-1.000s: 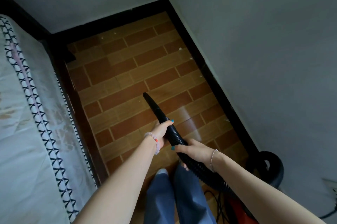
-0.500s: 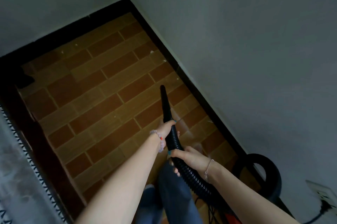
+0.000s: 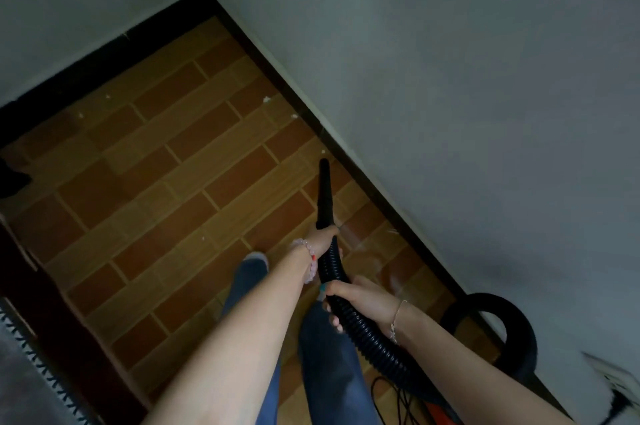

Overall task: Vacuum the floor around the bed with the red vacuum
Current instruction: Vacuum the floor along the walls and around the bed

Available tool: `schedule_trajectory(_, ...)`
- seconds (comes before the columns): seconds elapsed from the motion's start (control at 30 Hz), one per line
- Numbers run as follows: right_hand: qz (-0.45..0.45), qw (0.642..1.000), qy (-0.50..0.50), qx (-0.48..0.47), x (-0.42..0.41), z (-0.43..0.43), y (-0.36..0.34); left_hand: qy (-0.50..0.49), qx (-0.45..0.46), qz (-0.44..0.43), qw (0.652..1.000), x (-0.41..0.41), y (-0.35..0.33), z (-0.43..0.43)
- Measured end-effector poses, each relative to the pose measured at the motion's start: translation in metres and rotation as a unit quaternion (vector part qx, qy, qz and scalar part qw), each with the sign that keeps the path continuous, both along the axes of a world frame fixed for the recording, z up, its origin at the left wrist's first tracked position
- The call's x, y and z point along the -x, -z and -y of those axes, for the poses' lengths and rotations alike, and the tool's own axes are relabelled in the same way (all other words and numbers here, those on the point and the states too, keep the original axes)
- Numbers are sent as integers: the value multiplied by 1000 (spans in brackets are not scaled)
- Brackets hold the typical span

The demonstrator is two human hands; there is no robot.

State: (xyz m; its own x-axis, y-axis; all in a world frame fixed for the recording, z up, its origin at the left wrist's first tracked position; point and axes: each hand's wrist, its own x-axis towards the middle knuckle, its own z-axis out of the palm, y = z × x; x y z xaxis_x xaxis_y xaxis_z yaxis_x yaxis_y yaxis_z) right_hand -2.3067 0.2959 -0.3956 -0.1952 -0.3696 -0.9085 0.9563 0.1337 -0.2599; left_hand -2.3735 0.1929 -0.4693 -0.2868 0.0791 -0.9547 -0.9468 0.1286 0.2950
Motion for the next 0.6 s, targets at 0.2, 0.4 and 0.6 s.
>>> schedule_trajectory(0.2, 7, 1000, -3, -12, 11, 12, 8, 22, -5, 15, 1000, 12, 9, 12)
schedule_trajectory(0.4, 14, 1000, -10, -7, 24, 33, 12, 62, -5, 16, 998, 22, 23, 34)
schedule_trajectory(0.6, 13, 1000, -20, -4, 40, 42, 15, 112, 4, 19, 994, 34, 34, 45)
